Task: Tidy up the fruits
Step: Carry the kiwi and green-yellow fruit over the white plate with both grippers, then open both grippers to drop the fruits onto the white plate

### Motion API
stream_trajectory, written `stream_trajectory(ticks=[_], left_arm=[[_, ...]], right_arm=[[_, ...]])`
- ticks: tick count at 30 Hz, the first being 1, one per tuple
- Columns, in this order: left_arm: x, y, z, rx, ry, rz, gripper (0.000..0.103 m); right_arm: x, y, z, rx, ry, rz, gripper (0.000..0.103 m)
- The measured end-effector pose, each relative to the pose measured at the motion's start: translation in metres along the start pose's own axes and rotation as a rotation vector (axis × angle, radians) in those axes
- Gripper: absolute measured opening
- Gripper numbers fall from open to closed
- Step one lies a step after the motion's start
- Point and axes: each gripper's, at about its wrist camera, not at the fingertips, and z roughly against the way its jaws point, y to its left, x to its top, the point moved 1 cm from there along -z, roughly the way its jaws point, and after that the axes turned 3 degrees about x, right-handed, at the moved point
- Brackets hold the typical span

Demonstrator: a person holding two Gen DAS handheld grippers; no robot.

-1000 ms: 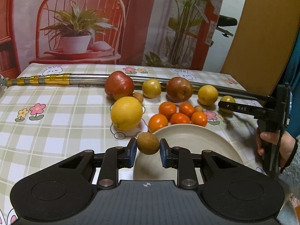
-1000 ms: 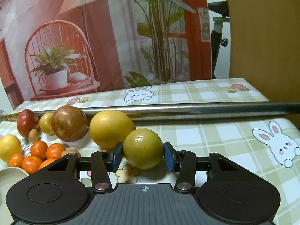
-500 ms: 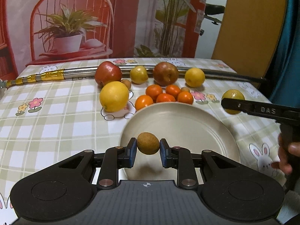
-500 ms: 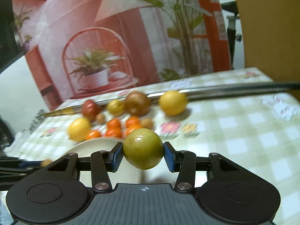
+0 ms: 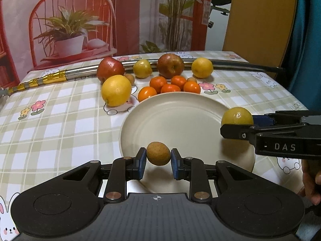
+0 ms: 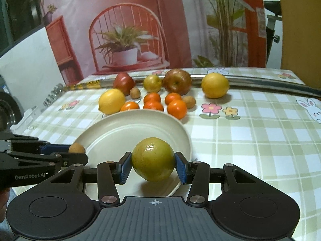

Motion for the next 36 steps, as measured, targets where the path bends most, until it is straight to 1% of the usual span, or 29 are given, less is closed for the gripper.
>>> stream_trajectory(ticks=[4, 8, 25, 36], left_arm=[[-0.004, 0.003, 0.0, -0.014, 0.011, 0.027, 0.028], [-0.01, 0.009, -0.006, -0.049, 0.036, 0.08, 0.028], [-0.012, 0.004, -0.007, -0.032, 0.03, 0.053, 0.028], [-0.013, 0.003, -0.007, -0.031, 0.029, 0.053, 0.028]], right_arm=[[-0.004, 0.005, -0.001, -0.005, 0.02, 0.017, 0.043], [-0.007, 0.008, -0.003, -0.008, 0.036, 0.029, 0.043], [-0.007, 0.008, -0.004, -0.005, 0.045, 0.044, 0.043], [-0.007, 0.006, -0.001, -0.014, 0.027, 0.049, 0.044]])
